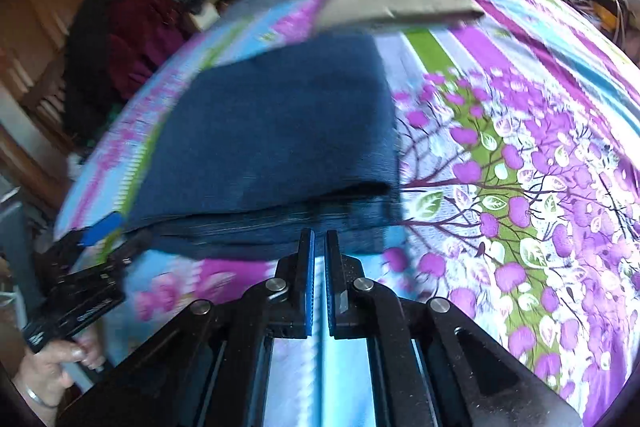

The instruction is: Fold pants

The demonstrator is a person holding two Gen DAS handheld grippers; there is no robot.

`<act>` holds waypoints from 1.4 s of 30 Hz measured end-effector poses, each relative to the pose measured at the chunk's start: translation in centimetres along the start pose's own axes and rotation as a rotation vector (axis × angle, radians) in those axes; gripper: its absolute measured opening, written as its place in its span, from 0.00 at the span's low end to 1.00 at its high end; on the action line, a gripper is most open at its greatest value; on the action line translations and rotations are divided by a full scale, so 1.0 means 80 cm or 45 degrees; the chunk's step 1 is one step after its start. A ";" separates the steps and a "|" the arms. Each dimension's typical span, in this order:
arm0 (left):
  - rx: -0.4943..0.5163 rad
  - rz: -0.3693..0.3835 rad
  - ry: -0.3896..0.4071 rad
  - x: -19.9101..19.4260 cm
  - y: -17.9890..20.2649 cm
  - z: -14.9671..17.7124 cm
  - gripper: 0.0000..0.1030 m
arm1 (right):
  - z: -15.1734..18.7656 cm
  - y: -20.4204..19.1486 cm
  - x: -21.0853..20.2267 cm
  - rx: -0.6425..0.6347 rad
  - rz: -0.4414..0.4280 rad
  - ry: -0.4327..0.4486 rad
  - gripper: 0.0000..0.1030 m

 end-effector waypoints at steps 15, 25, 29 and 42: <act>-0.425 -0.269 -0.157 0.016 -0.039 0.081 1.00 | 0.080 -0.047 0.027 -0.131 0.131 -0.214 0.70; -0.320 -0.293 -0.121 0.024 -0.033 0.080 1.00 | 0.095 -0.070 0.051 -0.264 0.249 -0.189 1.00; -0.306 -0.283 -0.118 0.018 -0.025 0.084 1.00 | 0.097 -0.071 0.049 -0.265 0.256 -0.168 1.00; -0.290 -0.298 -0.117 0.018 -0.026 0.083 1.00 | 0.095 -0.072 0.055 -0.280 0.261 -0.185 1.00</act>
Point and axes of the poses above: each gripper's, at about its wrist camera, not at the fingertips, and x roughly the way its jaws point, y to its right, z to its underside, the point moved 4 cm from there along x, roughly the way its jaws point, and after that the axes turned 1 degree about y, right-handed, at the moved point
